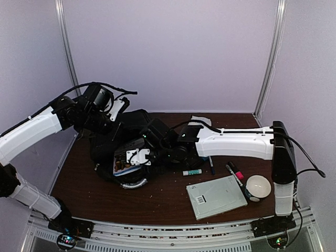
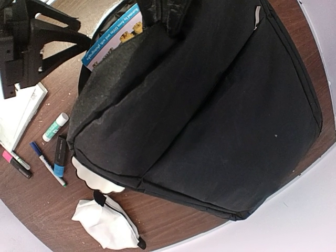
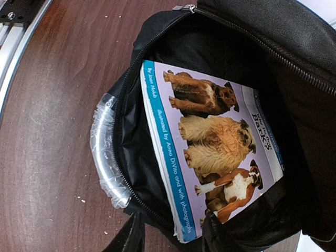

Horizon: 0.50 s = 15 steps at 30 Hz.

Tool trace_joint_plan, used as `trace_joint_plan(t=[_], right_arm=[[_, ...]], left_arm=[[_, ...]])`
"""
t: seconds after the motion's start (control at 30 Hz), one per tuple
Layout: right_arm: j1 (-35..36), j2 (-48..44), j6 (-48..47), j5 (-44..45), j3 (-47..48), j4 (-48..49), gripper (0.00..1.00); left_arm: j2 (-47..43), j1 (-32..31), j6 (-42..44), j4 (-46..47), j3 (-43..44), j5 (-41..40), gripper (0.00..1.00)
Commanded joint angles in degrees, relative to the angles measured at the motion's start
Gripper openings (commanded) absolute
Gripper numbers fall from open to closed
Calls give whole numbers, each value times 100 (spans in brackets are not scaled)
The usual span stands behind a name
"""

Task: Pack the student bag
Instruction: Adjust the book in the largest pocket of the bag.

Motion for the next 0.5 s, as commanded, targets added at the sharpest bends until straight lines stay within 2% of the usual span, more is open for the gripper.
trace_joint_plan(t=[0.0, 0.33, 0.47], right_arm=[[26, 317, -65, 167, 465, -188, 38], [14, 956, -280, 577, 862, -164, 33], [-1, 1244, -186, 923, 1194, -31, 27]], left_arm=[[-249, -14, -16, 643, 60, 126, 0], [-294, -11, 20, 587, 78, 146, 0], [-302, -18, 11, 593, 71, 216, 0]])
